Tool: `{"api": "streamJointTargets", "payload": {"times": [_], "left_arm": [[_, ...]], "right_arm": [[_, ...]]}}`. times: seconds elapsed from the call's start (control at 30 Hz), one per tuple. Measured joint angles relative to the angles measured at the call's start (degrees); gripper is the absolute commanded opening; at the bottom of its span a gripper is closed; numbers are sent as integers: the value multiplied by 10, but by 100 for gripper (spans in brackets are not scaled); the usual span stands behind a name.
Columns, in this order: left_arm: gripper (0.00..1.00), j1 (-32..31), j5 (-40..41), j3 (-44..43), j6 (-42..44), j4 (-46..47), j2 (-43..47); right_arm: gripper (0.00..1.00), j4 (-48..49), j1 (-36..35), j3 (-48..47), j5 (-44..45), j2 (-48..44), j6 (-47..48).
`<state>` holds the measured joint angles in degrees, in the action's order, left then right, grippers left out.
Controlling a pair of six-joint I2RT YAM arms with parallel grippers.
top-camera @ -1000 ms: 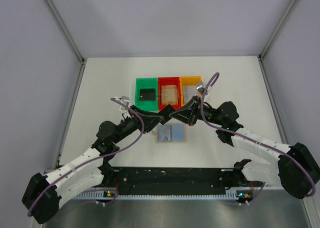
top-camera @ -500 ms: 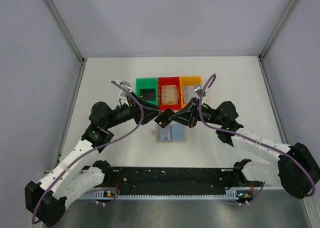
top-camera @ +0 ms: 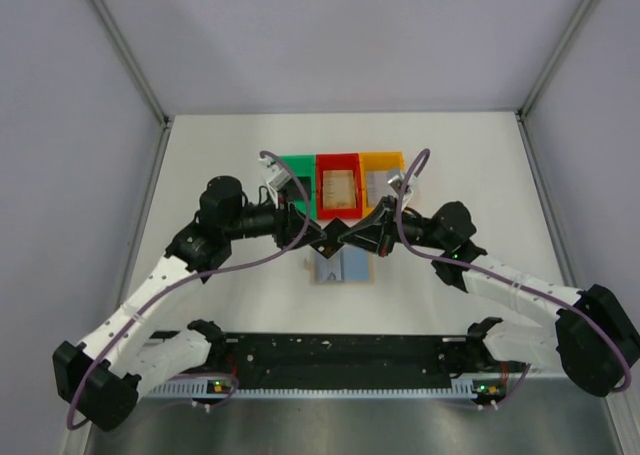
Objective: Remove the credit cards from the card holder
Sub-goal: Place the credit card in the storage box.
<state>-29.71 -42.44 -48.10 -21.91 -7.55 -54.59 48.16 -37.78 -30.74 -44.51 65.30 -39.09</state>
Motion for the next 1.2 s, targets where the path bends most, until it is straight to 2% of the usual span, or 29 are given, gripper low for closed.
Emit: {"api": "streamJointTargets", "payload": {"times": [0.03, 0.07, 0.13, 0.3, 0.33, 0.37, 0.5, 0.57, 0.63, 0.73, 0.9, 1.03, 1.2], "left_arm": [[33, 0, -6, -8, 10, -13, -5], [24, 0, -12, -13, 18, -22, -9], [0, 1, -29, -26, 34, -43, -18], [0, 0, -68, -44, 71, -73, -28], [0, 1, -72, -47, 77, -78, -30], [0, 1, -74, -50, 85, -83, -33], [0, 0, -63, -70, 139, -126, -38], [0, 1, -35, -83, 180, -156, -38], [0, 3, -1, -95, 219, -182, -38], [0, 6, 59, -123, 284, -231, -51], [0, 12, 155, -198, 381, -303, -143], [0, 20, 208, -242, 454, -333, -238], [0, 47, 240, -330, 524, -384, -363]], "right_arm": [[0, -2, 0, 0, -1, 0, 1], [0, -5, 0, 0, -2, 0, 1], [0, -9, 0, 0, -4, 0, 1], [0, -15, 0, 0, -3, 4, 5], [6, -15, 0, 0, -4, 5, 5], [16, -15, 0, 0, -5, 5, 5], [71, -36, -2, -1, -2, 5, 21], [86, -53, -3, -1, 6, 3, 35], [94, -85, -3, -1, 22, -1, 56], [98, -147, -3, -2, 61, -16, 93], [98, -234, -3, -2, 148, -47, 151], [98, -271, -3, -1, 179, -48, 171], [99, -268, -3, 7, 202, -48, 186]]}}
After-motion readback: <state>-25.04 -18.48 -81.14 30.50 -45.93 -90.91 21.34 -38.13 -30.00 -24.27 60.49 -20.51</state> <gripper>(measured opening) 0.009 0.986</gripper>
